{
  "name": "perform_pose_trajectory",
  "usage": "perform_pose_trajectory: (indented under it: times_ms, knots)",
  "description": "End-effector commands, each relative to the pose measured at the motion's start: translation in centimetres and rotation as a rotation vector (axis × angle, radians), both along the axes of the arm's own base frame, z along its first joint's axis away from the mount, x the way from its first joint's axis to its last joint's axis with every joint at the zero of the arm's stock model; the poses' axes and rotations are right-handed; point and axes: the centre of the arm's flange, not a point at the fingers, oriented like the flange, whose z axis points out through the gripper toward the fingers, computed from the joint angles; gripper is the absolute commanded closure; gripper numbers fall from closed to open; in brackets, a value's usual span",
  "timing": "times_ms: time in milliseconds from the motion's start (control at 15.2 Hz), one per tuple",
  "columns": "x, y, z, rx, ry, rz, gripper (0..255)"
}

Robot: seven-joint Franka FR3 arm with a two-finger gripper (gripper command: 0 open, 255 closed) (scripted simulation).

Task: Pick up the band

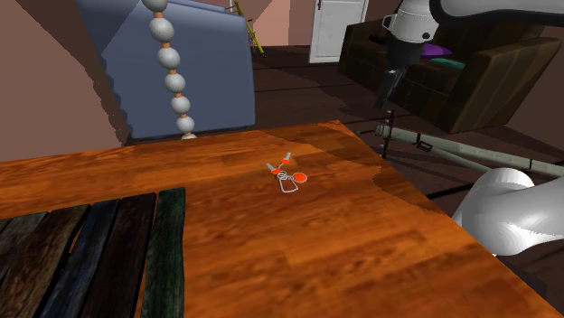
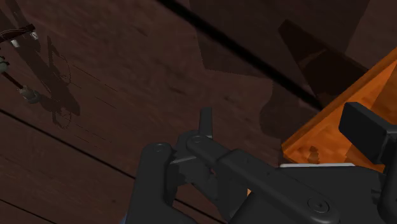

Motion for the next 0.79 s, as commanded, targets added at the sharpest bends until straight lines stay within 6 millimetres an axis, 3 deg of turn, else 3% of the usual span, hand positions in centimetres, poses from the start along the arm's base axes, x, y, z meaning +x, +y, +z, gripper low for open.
perform_pose_trajectory:
  times_ms: [0, 726]
  knots:
    - [0.0, 0.0, 0.0, 0.0, 0.0, 0.0, 0]
    - [1.4, 14.3, -1.2, 0.021, 0.065, -0.105, 0]
